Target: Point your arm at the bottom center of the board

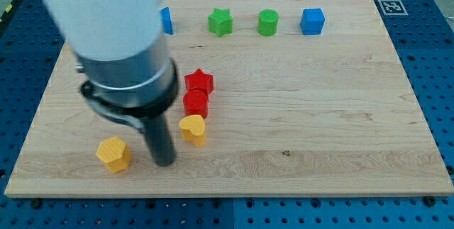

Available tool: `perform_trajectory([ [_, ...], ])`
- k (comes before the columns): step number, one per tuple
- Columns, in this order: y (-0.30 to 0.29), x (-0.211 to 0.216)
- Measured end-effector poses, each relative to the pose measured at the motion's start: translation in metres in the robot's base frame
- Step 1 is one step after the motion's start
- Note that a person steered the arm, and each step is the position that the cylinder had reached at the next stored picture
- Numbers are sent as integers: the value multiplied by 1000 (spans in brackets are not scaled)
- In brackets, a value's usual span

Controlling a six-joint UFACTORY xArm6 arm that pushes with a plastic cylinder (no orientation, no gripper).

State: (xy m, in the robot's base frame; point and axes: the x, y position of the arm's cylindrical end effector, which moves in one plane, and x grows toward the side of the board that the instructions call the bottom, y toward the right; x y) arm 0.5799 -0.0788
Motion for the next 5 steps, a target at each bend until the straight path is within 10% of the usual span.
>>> perform_trajectory([
  [5,69,0],
])
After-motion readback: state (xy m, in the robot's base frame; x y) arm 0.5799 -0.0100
